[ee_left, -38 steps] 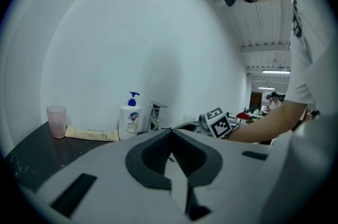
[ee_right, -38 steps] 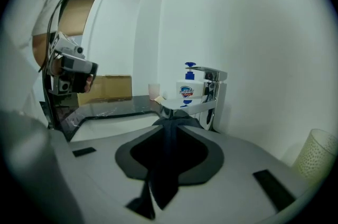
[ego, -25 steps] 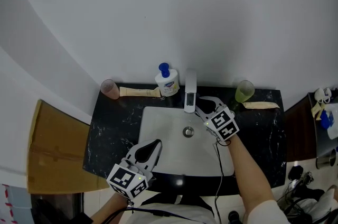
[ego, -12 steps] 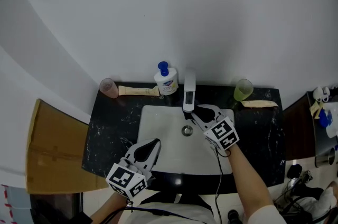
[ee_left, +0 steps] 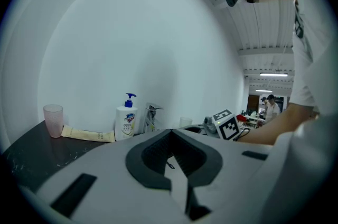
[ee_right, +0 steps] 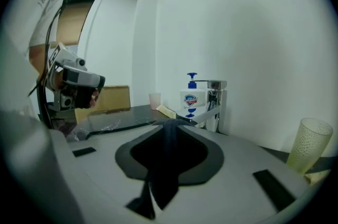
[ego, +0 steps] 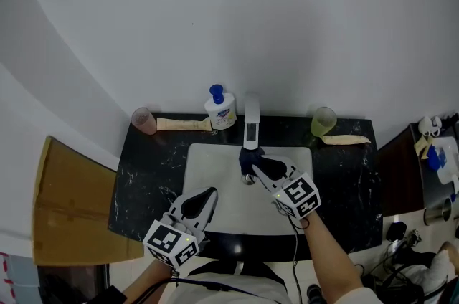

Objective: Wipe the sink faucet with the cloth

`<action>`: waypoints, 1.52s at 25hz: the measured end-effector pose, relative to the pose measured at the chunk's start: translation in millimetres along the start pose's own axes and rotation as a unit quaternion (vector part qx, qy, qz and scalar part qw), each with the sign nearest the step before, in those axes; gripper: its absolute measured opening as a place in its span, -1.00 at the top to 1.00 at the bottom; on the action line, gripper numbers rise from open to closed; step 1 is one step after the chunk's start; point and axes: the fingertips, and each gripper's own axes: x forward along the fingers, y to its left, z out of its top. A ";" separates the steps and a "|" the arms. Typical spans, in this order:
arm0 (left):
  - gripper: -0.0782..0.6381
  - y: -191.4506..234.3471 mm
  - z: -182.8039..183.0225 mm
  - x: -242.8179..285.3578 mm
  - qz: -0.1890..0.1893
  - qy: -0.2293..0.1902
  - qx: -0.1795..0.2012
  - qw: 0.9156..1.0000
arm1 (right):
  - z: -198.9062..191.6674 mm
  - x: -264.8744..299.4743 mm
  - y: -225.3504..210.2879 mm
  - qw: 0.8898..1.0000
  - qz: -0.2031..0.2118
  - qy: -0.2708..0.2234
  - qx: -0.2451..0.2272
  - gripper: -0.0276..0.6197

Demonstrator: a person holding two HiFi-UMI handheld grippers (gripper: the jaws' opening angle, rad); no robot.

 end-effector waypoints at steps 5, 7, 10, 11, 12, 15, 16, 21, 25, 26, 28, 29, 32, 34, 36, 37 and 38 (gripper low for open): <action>0.78 -4.3 3.4 -1.2 -0.009 -0.010 -0.001 1.000 | 3.6 -26.3 6.0 0.999 -0.037 -0.014 0.025 0.67; 0.78 -5.3 3.5 -1.9 -0.012 -0.013 -0.001 1.000 | 8.4 -47.3 4.2 0.997 -0.059 -0.034 0.047 0.67; 0.78 -7.7 5.0 -3.5 -0.015 -0.016 -0.002 1.000 | 20.3 -83.1 9.0 0.992 -0.089 -0.061 0.066 0.67; 0.78 -9.3 7.5 -4.6 -0.014 -0.017 -0.002 1.000 | 25.3 -95.0 13.7 0.991 -0.097 -0.066 0.066 0.67; 0.78 -10.7 10.5 -5.8 -0.014 -0.019 -0.001 1.000 | 30.6 -106.5 19.2 0.990 -0.104 -0.069 0.063 0.67; 0.78 -10.0 19.7 -10.1 -0.012 -0.033 -0.001 0.999 | 43.4 -135.6 35.1 0.987 -0.123 -0.080 0.061 0.67; 0.78 -8.4 22.4 -12.6 -0.009 -0.037 -0.001 0.999 | 46.4 -143.5 39.9 0.986 -0.129 -0.084 0.062 0.67; 0.78 -2.2 34.7 -30.6 0.008 -0.044 0.002 0.999 | 52.9 -173.1 60.3 0.980 -0.153 -0.102 0.082 0.67; 0.78 -1.8 33.6 -38.4 0.009 -0.045 0.007 0.999 | 50.6 -185.5 70.7 0.979 -0.164 -0.097 0.074 0.67; 0.78 -2.7 33.2 -39.5 0.009 -0.043 0.008 0.999 | 50.6 -188.5 71.8 0.978 -0.167 -0.097 0.074 0.67; 0.78 -3.9 29.8 -41.2 0.004 -0.046 0.010 0.999 | 51.3 -192.6 73.4 0.977 -0.171 -0.099 0.074 0.67; 0.78 -4.8 28.7 -41.5 0.000 -0.049 0.011 0.999 | 52.3 -194.1 74.1 0.977 -0.172 -0.101 0.072 0.67; 0.78 -9.6 37.1 -41.8 -0.003 -0.054 0.014 0.998 | 57.1 -196.9 77.2 0.977 -0.175 -0.103 0.062 0.67; 0.78 -10.9 43.4 -43.0 0.001 -0.052 0.015 0.999 | 58.4 -194.8 80.7 0.978 -0.173 -0.100 0.054 0.67; 0.78 -9.4 45.2 -43.9 0.004 -0.051 0.016 0.999 | 58.2 -191.0 82.5 0.980 -0.168 -0.097 0.053 0.67; 0.78 -9.0 45.7 -44.1 0.005 -0.050 0.016 0.999 | 58.2 -190.1 82.6 0.980 -0.167 -0.097 0.054 0.67; 0.78 -8.9 45.3 -44.0 0.005 -0.050 0.016 0.999 | 58.3 -189.8 82.3 0.980 -0.166 -0.097 0.054 0.67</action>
